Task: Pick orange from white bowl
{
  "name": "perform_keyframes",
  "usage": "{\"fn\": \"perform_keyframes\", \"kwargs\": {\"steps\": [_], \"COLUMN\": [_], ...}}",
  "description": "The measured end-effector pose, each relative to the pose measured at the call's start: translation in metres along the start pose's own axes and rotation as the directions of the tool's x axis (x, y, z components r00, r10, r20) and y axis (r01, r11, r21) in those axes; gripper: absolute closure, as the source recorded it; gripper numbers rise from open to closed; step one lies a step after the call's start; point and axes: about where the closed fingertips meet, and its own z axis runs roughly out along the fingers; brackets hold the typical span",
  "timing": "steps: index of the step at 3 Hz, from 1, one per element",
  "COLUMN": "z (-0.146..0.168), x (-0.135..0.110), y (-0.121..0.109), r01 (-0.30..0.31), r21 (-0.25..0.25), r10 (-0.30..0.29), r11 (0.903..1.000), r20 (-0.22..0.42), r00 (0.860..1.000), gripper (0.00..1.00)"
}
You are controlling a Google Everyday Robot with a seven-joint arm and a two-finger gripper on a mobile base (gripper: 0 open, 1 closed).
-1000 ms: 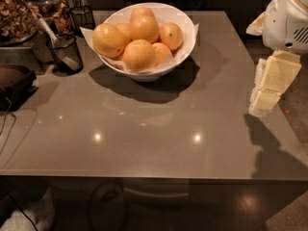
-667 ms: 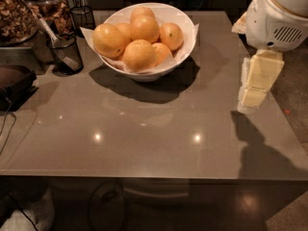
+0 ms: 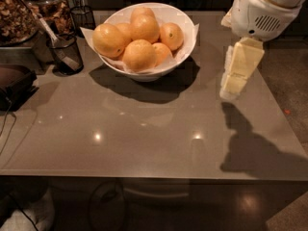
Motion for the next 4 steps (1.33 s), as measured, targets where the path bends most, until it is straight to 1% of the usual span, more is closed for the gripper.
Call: {"fn": "perform_keyframes", "kwargs": {"steps": [1,2,3,4], "z": [0.016,0.011,0.015,0.02], "x": [-0.029,-0.043,-0.046,-0.066], "y": [-0.032,-0.045,-0.047,-0.069], "r01": [-0.023,-0.017,-0.029,-0.083], "r21": [-0.052,-0.035,-0.014,0.005], "r10": [0.025,0.019,0.03,0.082], "r11": [0.9984,0.9993,0.9995,0.9965], "r20": [0.031,0.059,0.074,0.081], "r00": [0.999,0.998,0.997,0.993], "gripper": [0.0,0.0,0.0,0.0]}}
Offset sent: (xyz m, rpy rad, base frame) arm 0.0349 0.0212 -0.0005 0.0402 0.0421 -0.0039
